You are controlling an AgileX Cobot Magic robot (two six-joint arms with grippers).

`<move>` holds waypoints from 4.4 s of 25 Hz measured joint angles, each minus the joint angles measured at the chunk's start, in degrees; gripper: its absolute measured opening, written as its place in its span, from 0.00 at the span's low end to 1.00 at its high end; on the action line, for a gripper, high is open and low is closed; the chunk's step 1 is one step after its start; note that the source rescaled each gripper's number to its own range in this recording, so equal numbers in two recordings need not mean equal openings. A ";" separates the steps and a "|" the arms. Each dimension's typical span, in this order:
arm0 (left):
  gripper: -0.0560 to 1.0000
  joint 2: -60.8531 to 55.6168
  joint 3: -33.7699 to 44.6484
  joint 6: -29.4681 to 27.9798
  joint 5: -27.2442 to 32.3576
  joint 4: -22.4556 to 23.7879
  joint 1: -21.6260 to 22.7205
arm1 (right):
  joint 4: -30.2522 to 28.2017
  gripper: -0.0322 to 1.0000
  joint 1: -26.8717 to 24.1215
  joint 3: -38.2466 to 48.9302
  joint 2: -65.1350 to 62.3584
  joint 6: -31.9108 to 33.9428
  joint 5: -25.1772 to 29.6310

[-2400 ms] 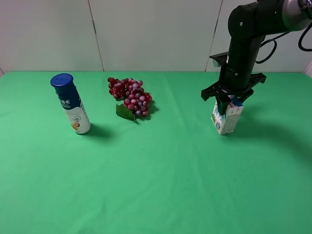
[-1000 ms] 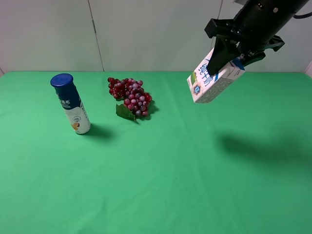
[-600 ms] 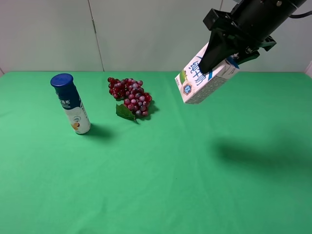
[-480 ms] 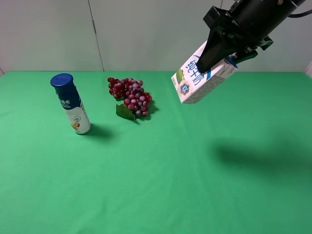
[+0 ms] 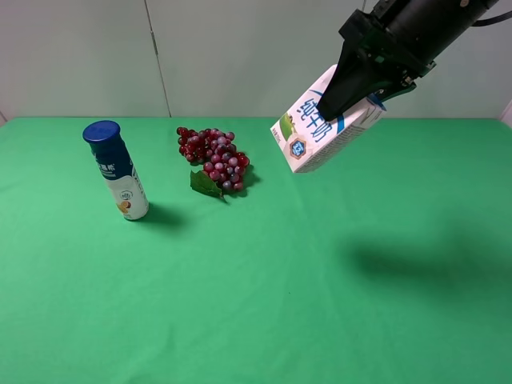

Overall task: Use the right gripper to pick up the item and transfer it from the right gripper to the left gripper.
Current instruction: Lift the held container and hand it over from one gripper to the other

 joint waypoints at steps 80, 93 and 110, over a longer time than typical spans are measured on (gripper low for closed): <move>0.83 67.21 -0.97 90.03 -6.87 -95.18 -4.64 | 36.37 0.03 5.98 8.23 0.00 -35.09 -0.79; 0.60 67.21 -0.97 90.08 -6.27 -96.26 -6.90 | 38.26 0.03 5.98 8.23 0.00 -35.91 -0.79; 0.22 67.32 -0.97 91.00 -6.01 -96.40 -6.90 | 38.22 0.03 5.98 8.23 -0.02 -36.52 -0.46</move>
